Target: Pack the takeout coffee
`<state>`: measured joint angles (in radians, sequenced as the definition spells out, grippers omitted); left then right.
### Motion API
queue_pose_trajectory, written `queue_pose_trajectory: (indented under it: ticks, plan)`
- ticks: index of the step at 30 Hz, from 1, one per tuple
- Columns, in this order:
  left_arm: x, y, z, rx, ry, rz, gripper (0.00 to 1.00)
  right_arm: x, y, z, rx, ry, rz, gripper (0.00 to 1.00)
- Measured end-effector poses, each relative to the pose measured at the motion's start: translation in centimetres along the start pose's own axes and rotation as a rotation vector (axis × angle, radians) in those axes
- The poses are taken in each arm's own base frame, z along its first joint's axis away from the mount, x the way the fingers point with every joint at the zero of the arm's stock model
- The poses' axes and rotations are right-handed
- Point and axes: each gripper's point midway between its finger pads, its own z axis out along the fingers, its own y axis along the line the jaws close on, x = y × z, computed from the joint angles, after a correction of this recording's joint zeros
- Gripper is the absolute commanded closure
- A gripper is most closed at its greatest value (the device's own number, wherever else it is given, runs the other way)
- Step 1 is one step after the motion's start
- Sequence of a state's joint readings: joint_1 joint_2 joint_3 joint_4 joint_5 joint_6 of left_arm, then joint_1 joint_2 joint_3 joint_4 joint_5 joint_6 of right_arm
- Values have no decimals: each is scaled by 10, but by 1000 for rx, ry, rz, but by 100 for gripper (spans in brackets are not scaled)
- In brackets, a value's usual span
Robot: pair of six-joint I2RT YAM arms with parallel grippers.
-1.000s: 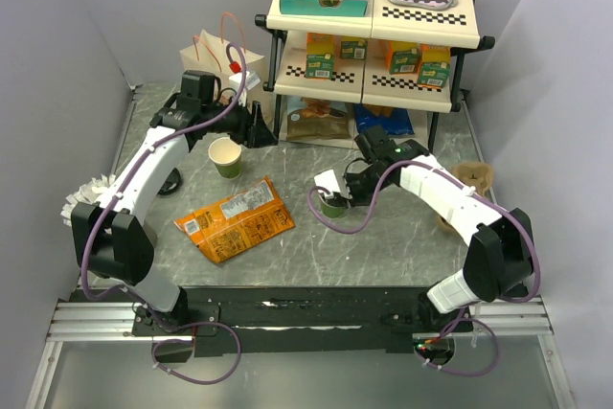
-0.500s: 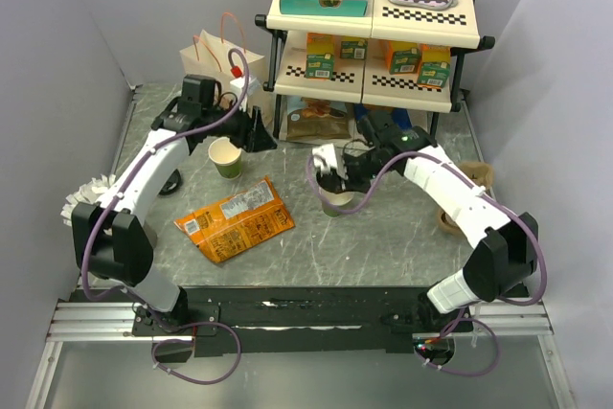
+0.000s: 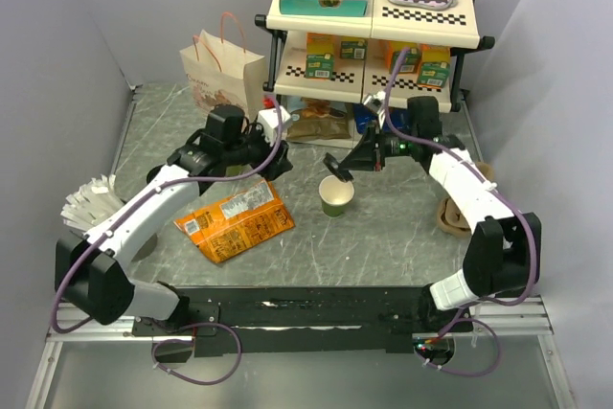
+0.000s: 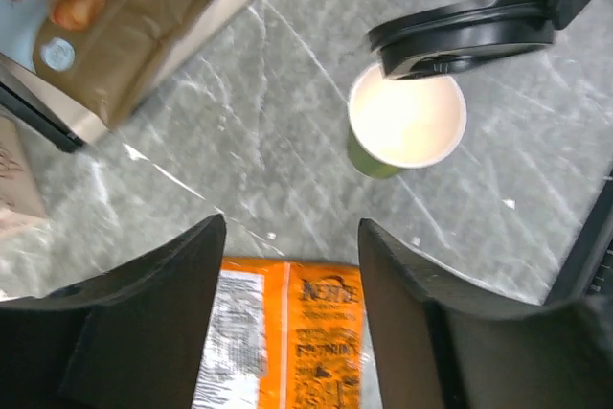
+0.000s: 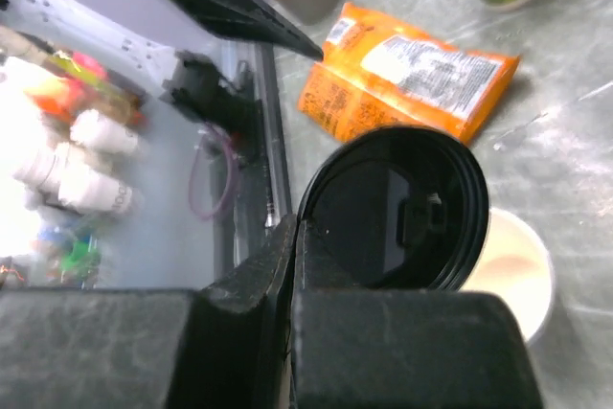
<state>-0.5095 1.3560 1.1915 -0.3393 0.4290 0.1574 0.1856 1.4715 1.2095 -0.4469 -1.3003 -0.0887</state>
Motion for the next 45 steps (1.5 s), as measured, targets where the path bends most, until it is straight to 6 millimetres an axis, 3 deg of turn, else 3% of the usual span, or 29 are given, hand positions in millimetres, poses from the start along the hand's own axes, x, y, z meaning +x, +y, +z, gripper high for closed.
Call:
queue_pose_trajectory:
  ticks: [8, 12, 17, 23, 32, 45]
  plan:
    - [-16, 18, 19, -32, -5, 66, 33, -1, -22, 0, -118, -179, 333, 100]
    - [-11, 18, 32, 0, 6, 68, 32, -2, -32, -7, -143, -212, 481, 100]
    - [-3, 13, 50, 30, 20, 69, 32, -1, -35, -12, -137, -239, 497, 100]
    - [-8, 0, 67, 58, -11, 53, 30, 4, -49, -9, -76, -269, 556, 100]
    - [-18, -23, 72, 125, -45, 14, 28, 15, -65, -9, 29, -320, 618, 100]
    - [-3, -53, 96, 215, -8, 0, 28, 26, -70, -9, 48, -314, 676, 100]
